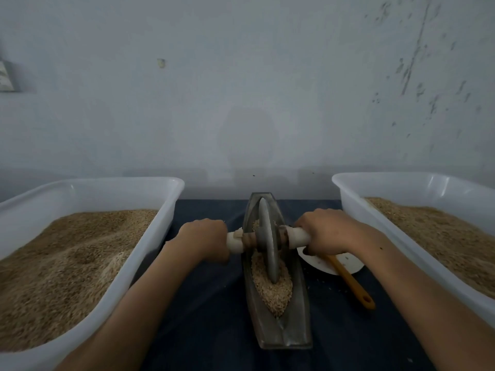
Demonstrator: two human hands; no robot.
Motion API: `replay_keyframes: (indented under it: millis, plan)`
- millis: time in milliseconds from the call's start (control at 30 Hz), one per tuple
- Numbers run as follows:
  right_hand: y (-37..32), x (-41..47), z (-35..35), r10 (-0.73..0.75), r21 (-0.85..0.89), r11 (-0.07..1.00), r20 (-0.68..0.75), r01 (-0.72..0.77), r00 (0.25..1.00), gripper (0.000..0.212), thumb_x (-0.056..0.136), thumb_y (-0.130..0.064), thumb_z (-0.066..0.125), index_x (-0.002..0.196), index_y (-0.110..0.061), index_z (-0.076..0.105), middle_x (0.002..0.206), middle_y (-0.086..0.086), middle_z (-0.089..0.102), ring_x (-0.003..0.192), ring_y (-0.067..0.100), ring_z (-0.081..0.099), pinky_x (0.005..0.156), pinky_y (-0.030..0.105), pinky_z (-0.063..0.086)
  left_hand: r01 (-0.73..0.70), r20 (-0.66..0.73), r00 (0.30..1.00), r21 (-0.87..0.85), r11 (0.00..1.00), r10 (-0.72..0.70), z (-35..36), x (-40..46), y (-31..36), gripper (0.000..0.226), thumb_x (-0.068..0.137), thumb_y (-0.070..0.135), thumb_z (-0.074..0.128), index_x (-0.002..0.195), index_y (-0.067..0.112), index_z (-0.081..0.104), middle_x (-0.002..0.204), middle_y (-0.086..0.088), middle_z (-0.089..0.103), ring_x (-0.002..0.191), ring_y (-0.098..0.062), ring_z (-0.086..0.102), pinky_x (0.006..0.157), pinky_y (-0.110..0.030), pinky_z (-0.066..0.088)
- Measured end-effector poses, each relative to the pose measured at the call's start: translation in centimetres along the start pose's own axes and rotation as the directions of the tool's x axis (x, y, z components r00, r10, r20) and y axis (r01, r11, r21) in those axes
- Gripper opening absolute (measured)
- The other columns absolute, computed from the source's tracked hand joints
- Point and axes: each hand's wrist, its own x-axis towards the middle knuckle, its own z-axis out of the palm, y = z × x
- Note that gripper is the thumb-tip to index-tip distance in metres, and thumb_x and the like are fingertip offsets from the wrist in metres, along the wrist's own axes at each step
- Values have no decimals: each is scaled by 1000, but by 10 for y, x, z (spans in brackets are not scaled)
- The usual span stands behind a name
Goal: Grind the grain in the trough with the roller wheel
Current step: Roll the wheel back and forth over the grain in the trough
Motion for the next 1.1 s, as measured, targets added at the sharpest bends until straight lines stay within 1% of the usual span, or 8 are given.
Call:
replay_keyframes:
  millis: [100,233,367,500,633,700,933,1100]
  plan:
    - [0,4,8,25,12,1000,-112,-24,993,17,86,-26,62,102,-30,60,96,-3,64,87,17,60,66,29,39,23,-81,997,19,1000,-21,2,1,2,28,79,34,67,99,19,56,72,7,47,76,-15,52,71,-30,44]
    - [-1,11,25,70,20,998,-369,-67,927,8,90,-21,52,92,-28,47,95,-2,64,89,23,61,65,31,34,53,-304,952,42,998,-38,7,-1,8,17,87,31,57,100,19,57,90,2,60,82,-18,57,69,-30,40]
    - [0,14,31,95,37,995,-393,-88,915,10,90,-22,52,92,-28,45,95,-2,64,88,23,60,65,32,34,43,-421,907,75,996,-7,11,-2,9,16,90,32,54,102,21,54,98,0,62,89,-20,60,69,-30,38]
    - [1,10,22,66,30,998,-293,-59,954,11,88,-21,55,87,-28,47,96,-2,64,90,21,60,69,32,40,20,-346,938,79,997,9,9,-1,6,17,88,31,56,102,21,57,98,0,63,90,-20,61,72,-30,42]
    - [1,4,10,29,3,1000,-148,-29,989,23,85,-26,64,107,-29,60,102,-2,64,93,18,61,70,29,39,-21,-148,989,57,998,29,3,0,0,24,81,33,63,101,19,59,86,3,58,84,-17,59,73,-29,45]
    - [1,3,8,27,-8,1000,-118,-28,993,28,84,-28,66,111,-29,60,104,-2,65,94,18,61,70,29,40,-31,-138,990,65,997,40,3,1,-2,26,79,35,64,99,20,59,82,5,54,80,-17,57,72,-29,45]
    - [0,1,17,4,21,1000,-269,2,963,34,82,-36,70,110,-28,52,108,-5,63,98,18,59,75,33,41,-66,-144,987,28,997,69,7,5,-7,30,78,39,67,102,22,60,83,6,55,76,-13,53,70,-27,41]
    - [4,-6,15,-40,57,997,-252,57,967,53,78,-37,73,121,-30,42,119,-8,50,109,15,45,86,34,34,-92,-160,983,18,996,94,9,7,-9,31,76,39,68,101,24,59,84,7,55,76,-12,51,69,-27,40]
